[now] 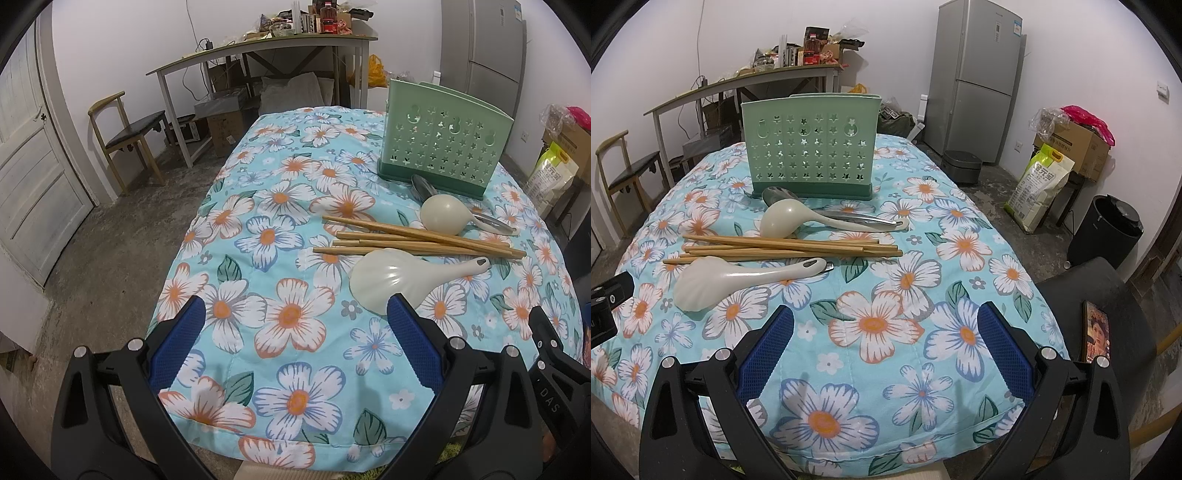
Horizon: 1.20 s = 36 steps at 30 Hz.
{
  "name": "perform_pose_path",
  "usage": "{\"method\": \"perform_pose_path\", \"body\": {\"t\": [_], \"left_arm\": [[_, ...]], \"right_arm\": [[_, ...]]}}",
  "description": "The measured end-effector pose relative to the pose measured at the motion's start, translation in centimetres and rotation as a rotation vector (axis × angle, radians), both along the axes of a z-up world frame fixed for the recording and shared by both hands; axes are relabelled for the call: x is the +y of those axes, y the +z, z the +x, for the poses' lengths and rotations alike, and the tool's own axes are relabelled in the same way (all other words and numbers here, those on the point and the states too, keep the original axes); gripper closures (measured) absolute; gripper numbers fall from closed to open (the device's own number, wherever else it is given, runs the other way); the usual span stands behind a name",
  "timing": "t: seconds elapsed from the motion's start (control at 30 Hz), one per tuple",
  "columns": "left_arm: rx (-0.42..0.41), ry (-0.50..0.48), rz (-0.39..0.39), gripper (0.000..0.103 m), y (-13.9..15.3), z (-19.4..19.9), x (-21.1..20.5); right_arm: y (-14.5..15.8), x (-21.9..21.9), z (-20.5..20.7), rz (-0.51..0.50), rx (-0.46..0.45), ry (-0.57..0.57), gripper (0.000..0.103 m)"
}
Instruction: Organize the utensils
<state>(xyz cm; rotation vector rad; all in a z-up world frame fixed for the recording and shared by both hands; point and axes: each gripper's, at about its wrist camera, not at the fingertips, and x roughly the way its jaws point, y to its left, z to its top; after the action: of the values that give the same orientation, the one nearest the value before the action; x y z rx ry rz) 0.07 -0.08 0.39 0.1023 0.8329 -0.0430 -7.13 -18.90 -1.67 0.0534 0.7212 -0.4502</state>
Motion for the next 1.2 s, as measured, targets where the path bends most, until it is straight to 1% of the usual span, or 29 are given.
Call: {"method": "perform_pose_path", "body": {"t": [0.27, 0.33, 1.2], "left_arm": [[0.001, 0.001, 0.0, 0.008, 0.03, 0.01, 0.01], [0.001, 0.001, 0.0, 0.008, -0.43, 0.26, 0.36], [0.004, 0.0, -0.001, 0.008, -0.45, 0.27, 0.34]], "right_arm": [[0.08, 0.05, 0.06, 0.001, -0.001, -0.001, 0.006], [0.08, 0.04, 0.06, 0.002, -0.001, 0.0, 0.006], [0.17, 0.26, 0.48, -0.007, 0.0, 0.008, 0.006]]}}
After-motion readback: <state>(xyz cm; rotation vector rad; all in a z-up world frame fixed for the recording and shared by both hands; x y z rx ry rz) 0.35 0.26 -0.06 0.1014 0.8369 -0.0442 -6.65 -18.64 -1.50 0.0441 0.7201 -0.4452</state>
